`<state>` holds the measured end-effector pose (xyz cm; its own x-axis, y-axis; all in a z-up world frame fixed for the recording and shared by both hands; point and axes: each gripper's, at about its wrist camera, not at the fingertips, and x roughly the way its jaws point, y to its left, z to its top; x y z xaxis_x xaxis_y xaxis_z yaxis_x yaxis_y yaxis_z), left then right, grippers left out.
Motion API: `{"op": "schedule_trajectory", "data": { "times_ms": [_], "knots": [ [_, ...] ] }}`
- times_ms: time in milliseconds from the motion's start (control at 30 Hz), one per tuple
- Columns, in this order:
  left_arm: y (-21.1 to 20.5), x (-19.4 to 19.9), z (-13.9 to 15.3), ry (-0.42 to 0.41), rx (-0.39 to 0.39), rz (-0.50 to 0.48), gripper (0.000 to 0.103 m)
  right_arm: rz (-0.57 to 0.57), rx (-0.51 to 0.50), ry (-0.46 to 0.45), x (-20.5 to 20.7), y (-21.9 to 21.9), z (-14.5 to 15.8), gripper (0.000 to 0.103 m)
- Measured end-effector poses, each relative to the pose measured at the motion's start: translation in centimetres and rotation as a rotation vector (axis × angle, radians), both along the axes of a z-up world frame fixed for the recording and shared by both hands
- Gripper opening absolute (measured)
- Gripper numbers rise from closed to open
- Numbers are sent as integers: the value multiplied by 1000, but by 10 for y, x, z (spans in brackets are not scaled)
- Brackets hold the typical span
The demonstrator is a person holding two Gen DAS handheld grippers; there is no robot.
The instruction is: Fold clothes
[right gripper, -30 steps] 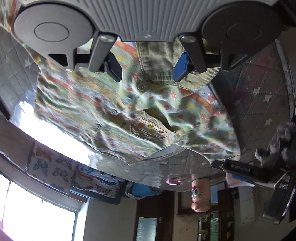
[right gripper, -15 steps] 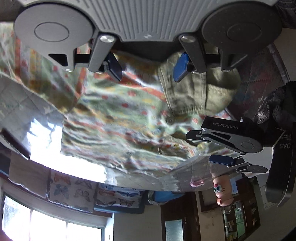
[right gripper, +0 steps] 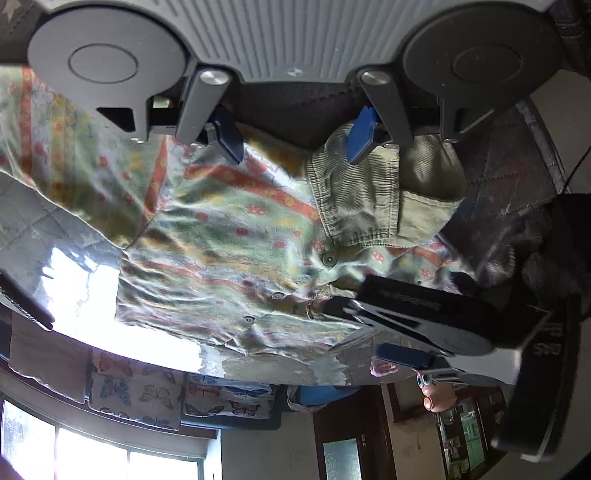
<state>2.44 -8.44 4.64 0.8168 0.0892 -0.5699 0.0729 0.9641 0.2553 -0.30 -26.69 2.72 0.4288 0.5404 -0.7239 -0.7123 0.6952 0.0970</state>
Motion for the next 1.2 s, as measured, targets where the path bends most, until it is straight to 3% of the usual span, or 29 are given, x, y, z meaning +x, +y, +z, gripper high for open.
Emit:
{"op": "schedule_trajectory", "data": {
  "times_ms": [200, 467, 767, 933, 1200],
  "knots": [
    [-27, 13, -8, 18, -11, -63, 86, -62, 30, -32, -4, -27, 17, 63],
    [-64, 15, -22, 47, -12, -163, 86, -320, 28, -56, 10, -91, 17, 62],
    [-89, 5, -34, 77, 1, -252, 86, -584, -37, -128, 36, -145, 2, 62],
    [-94, 4, -37, 87, 7, -271, 86, -732, -63, -150, 53, -178, -6, 56],
    [-98, 3, -38, 90, 11, -277, 86, -874, -70, -102, 70, -211, -23, 49]
  ]
}}
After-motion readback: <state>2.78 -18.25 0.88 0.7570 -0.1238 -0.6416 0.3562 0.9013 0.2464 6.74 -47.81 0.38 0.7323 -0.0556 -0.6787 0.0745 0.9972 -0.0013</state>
